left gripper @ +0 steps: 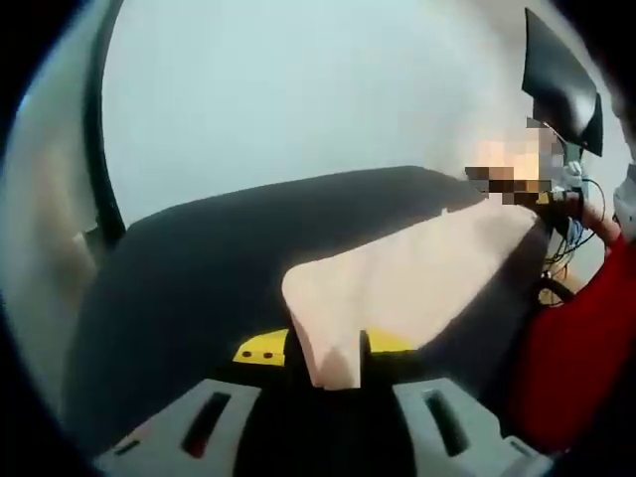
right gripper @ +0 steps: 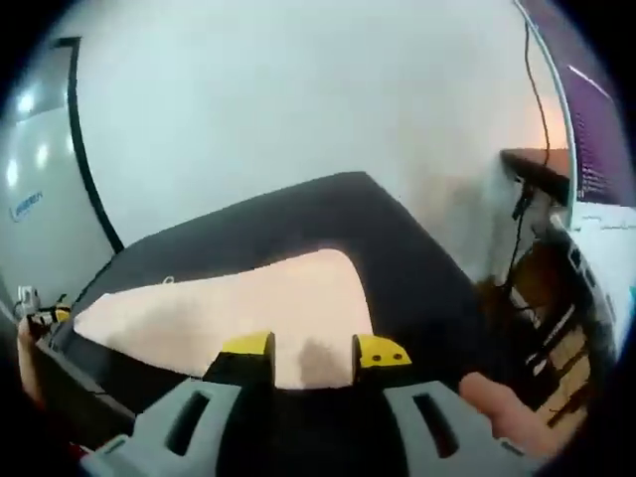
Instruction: Fold the towel on the table until its edges align and the towel forms a compact rectangular stack.
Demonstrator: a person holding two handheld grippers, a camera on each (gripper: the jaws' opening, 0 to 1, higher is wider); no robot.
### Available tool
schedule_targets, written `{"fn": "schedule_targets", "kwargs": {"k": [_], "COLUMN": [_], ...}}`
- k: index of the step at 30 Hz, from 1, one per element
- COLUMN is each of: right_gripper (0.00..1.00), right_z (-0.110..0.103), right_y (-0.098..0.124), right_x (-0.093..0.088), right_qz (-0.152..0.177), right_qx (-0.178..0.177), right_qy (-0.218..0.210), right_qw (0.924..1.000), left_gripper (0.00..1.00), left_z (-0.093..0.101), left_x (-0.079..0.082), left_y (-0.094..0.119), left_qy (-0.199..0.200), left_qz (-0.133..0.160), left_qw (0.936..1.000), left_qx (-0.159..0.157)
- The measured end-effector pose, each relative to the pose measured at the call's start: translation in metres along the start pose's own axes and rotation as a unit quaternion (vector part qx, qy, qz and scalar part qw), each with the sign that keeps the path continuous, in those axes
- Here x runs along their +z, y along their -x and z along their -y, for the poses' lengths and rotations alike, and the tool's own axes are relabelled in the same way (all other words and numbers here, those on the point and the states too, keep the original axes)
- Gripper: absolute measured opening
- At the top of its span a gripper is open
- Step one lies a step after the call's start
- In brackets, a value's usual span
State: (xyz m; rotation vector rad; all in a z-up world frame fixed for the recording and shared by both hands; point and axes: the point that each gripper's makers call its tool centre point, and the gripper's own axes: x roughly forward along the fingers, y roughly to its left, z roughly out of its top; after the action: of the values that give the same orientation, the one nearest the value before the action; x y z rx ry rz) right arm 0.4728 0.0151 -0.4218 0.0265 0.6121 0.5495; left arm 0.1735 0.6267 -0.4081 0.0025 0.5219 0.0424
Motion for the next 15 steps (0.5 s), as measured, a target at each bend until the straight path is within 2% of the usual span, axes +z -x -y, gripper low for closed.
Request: {"fn": "schedule_targets", "kwargs": {"k": [1, 2, 4, 5, 6, 7, 8, 9, 10, 11, 12, 14, 15], "right_gripper": [0.28, 0.27, 0.27, 0.27, 0.25, 0.22, 0.22, 0.26, 0.35, 0.38, 0.38, 0.31, 0.29], "right_z": [0.0, 0.0, 0.002, 0.005, 0.006, 0.004, 0.0, -0.004, -0.006, -0.005, 0.001, 0.012, 0.013], "right_y": [0.001, -0.001, -0.003, -0.004, -0.005, -0.005, -0.005, -0.005, -0.003, -0.003, -0.003, -0.004, -0.006], "right_x": [-0.002, 0.005, -0.006, -0.008, -0.011, -0.015, -0.019, -0.021, -0.022, -0.025, -0.029, -0.026, -0.026], "right_qz": [0.004, 0.028, 0.002, 0.004, 0.008, 0.007, 0.002, -0.004, -0.012, -0.021, -0.026, -0.006, -0.008], "right_qx": [-0.012, -0.018, -0.04, -0.052, -0.051, -0.037, -0.017, 0.005, 0.021, 0.027, 0.017, -0.018, -0.024], "right_qy": [0.018, 0.049, 0.096, 0.088, 0.05, -0.006, -0.071, -0.132, -0.179, -0.201, -0.195, -0.17, -0.15], "right_qw": [0.9998, 0.9983, 0.9946, 0.9948, 0.9974, 0.9993, 0.9974, 0.9913, 0.9836, 0.9791, 0.9802, 0.9853, 0.9883], "left_gripper": [0.22, 0.22, 0.22, 0.22, 0.22, 0.22, 0.22, 0.22, 0.22, 0.21, 0.21, 0.21, 0.21], "left_z": [0.006, 0.009, 0.012, 0.01, 0.008, 0.005, 0.002, -0.001, -0.001, -0.002, -0.002, 0.008, 0.011], "left_x": [0.001, 0.002, 0.004, 0.003, 0.002, 0.001, 0.0, -0.001, 0.0, 0.0, 0.001, 0.003, 0.002], "left_y": [-0.002, -0.003, -0.003, -0.002, -0.001, 0.0, 0.001, 0.003, 0.003, 0.003, 0.002, -0.002, -0.004], "left_qy": [0.0, -0.002, -0.005, -0.01, -0.015, -0.018, -0.021, -0.028, -0.034, -0.035, -0.04, -0.051, -0.055], "left_qz": [0.002, 0.003, 0.005, 0.003, 0.0, -0.003, -0.007, -0.009, -0.008, -0.008, -0.009, -0.005, -0.005], "left_qw": [1.0, 0.9999, 0.9999, 0.9999, 0.9999, 0.9998, 0.9997, 0.9994, 0.9992, 0.9991, 0.999, 0.9986, 0.9984], "left_qx": [-0.01, -0.012, -0.014, -0.011, -0.005, 0.002, 0.01, 0.016, 0.019, 0.02, 0.02, 0.014, 0.01]}}
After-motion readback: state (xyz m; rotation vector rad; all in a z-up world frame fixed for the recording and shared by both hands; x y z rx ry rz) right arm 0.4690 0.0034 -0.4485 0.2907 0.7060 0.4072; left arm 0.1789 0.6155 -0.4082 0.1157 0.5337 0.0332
